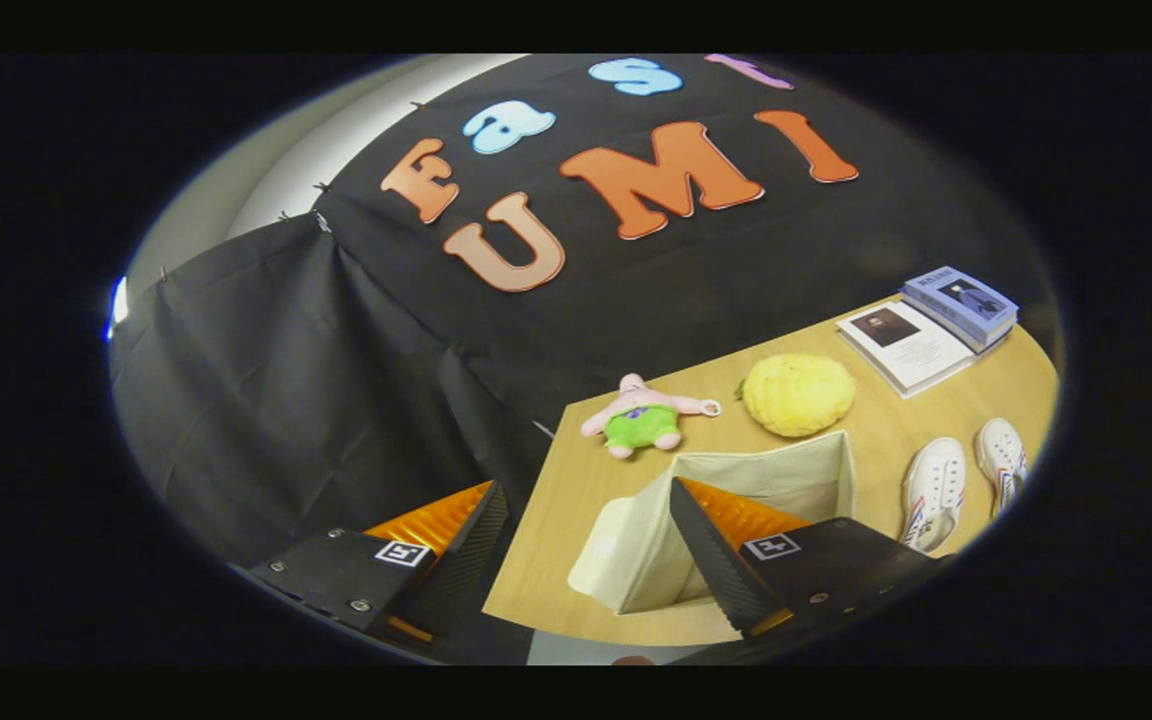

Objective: Open the storage box then place both shoes into the box .Put the left shoe in first, then the right shoe, with the right side of both shoes facing outward in a uniform manner.

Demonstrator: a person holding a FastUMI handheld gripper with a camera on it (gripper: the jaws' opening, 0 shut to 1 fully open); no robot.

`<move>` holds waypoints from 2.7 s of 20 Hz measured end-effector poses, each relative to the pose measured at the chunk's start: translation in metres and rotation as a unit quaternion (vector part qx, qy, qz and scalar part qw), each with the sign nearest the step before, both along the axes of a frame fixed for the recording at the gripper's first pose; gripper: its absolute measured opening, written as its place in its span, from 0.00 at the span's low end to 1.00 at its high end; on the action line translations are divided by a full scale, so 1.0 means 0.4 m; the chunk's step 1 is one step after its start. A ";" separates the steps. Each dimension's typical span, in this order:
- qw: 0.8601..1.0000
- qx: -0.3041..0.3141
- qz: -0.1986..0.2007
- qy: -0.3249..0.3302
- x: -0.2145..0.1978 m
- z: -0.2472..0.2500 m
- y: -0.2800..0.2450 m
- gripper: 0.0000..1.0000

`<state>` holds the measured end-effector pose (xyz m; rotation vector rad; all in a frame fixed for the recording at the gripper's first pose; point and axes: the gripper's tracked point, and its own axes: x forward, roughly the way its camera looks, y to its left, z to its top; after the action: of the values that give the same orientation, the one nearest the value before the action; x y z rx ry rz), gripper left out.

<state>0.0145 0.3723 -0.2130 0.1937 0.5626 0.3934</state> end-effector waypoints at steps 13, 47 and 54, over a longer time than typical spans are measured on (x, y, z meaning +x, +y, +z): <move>0.979 -0.121 -0.162 -0.035 0.084 -0.046 -0.638 0.97; 0.968 -0.107 -0.203 0.103 0.120 -0.344 -0.810 0.00; 0.975 -0.081 -0.205 0.019 0.133 -0.104 -0.682 0.00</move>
<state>0.0675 0.0997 -0.2548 0.1546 0.5736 -0.0571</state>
